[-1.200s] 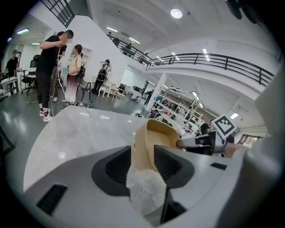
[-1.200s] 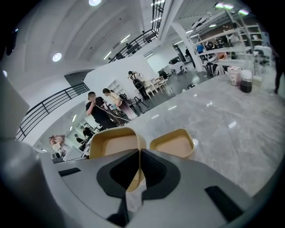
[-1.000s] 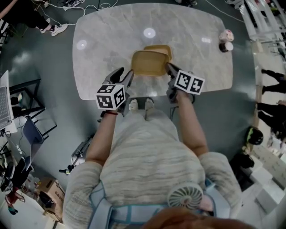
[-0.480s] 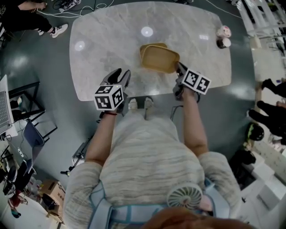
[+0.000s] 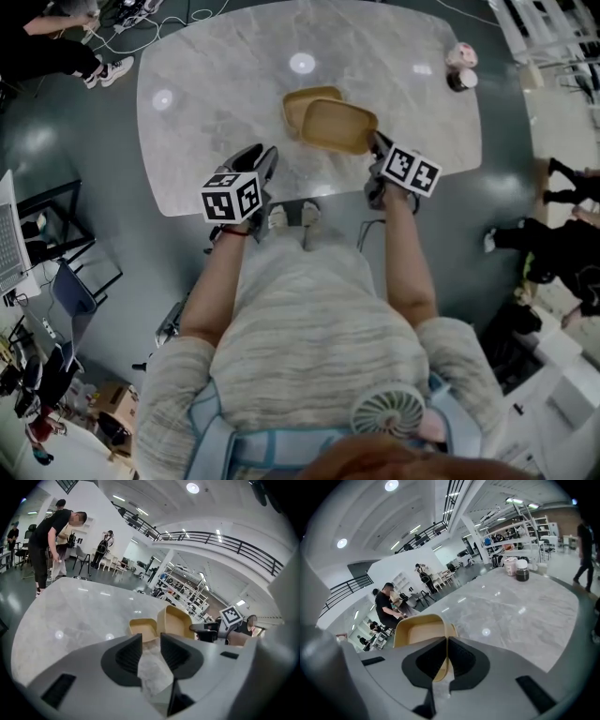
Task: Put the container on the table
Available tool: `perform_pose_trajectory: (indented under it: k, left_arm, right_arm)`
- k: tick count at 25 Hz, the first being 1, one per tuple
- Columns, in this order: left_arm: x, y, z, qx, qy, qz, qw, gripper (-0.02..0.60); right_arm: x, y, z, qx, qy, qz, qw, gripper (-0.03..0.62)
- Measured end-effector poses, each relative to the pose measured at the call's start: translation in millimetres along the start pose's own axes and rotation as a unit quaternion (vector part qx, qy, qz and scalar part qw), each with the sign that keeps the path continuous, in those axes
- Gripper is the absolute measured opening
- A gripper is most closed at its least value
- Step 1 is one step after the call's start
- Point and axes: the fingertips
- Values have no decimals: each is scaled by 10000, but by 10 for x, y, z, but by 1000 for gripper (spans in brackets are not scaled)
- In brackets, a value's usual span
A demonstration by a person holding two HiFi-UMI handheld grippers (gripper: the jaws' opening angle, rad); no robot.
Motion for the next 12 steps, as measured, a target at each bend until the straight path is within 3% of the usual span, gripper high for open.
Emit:
perform_pose_trajectory:
  k: [4,12]
  left_arm:
    - [43,-59,-126,-123,-104,219,9996,3]
    - [40,-144,-214,-256,-117,407,9988,3]
  right_arm:
    - [169,-68,15,-51,-116,-85,9999,17]
    - [470,-185,-8,-321,-369,-78,9988,17]
Point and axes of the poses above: the fingertips, and each gripper's own axes: z backward along the fingers, x to its right, y out of its top, and after that the axes turned 10 degrees about -x, right-handed
